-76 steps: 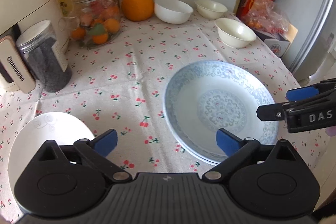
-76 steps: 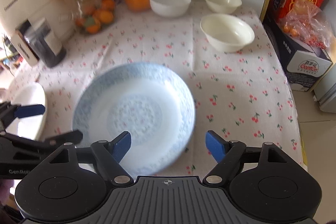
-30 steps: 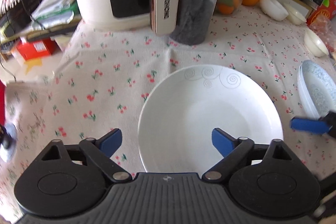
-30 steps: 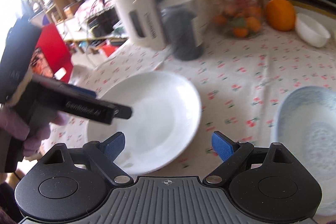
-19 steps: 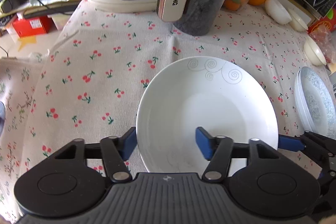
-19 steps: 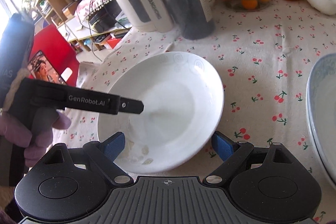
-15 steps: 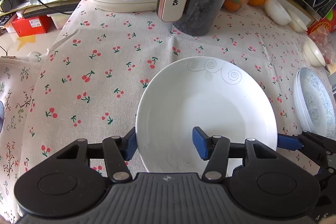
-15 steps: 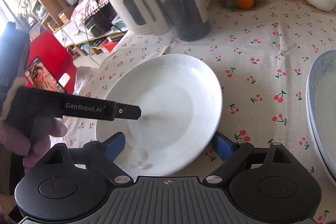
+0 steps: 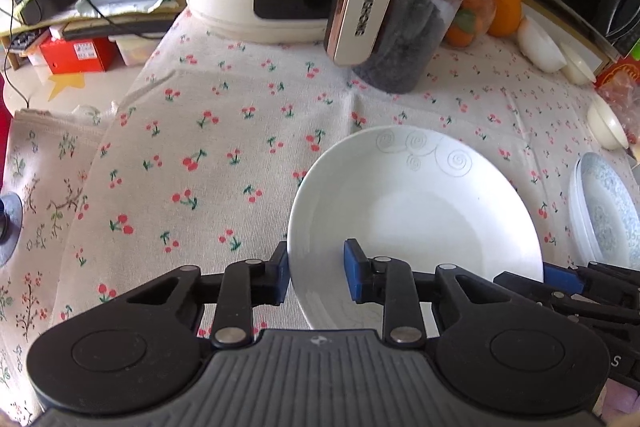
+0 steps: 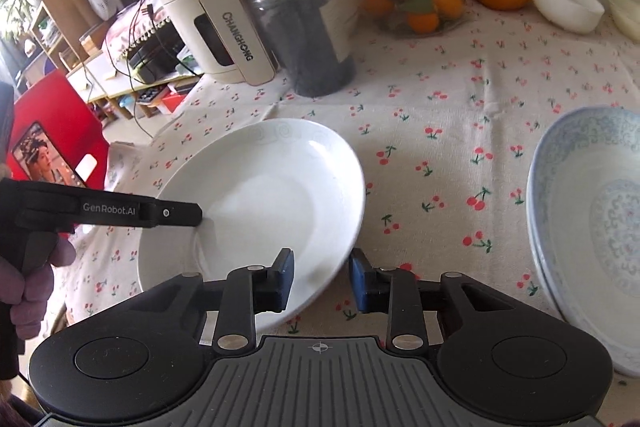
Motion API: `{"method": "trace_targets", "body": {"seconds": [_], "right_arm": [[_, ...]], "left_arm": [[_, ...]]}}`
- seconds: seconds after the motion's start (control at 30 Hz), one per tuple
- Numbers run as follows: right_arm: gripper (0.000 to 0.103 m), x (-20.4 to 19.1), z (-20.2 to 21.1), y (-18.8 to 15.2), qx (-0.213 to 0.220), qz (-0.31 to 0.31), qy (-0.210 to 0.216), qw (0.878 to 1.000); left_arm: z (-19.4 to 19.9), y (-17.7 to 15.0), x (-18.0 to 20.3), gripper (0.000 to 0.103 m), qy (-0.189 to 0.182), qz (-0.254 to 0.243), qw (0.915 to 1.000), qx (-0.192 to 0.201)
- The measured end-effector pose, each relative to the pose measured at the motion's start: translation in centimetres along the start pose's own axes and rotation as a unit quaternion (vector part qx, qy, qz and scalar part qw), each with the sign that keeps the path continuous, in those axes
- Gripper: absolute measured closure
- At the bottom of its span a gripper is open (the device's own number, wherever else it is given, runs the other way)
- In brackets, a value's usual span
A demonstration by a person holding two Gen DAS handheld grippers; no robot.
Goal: Organize plates and bowls
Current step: 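Lift the white plate with both tools and carry it over the blue plates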
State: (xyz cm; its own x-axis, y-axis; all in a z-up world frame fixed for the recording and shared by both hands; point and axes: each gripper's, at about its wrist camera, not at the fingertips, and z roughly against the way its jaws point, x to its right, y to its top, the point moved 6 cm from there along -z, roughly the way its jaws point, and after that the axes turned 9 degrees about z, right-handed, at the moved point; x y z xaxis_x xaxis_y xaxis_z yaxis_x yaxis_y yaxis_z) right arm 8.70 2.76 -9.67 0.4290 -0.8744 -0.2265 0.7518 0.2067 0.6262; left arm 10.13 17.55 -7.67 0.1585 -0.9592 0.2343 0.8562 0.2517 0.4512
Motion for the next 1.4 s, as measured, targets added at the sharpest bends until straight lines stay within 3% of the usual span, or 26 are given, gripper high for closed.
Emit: {"method": "trace_targets", "body": {"seconds": [0.47,1.4], "right_arm": [[0.073,1.4,2.4,1.6,0.034,-0.006,0.001,0.999],[0.073,6.9,6.8,2.2,0.073,-0.037,-0.025,0.996]], "left_arm": [[2.1,1.2,1.7,0.082,-0.038,-0.003,0.9975,0.059],[2.3,1.4,7.7,0.082,-0.084,-0.034,0.9936,0.066]]}}
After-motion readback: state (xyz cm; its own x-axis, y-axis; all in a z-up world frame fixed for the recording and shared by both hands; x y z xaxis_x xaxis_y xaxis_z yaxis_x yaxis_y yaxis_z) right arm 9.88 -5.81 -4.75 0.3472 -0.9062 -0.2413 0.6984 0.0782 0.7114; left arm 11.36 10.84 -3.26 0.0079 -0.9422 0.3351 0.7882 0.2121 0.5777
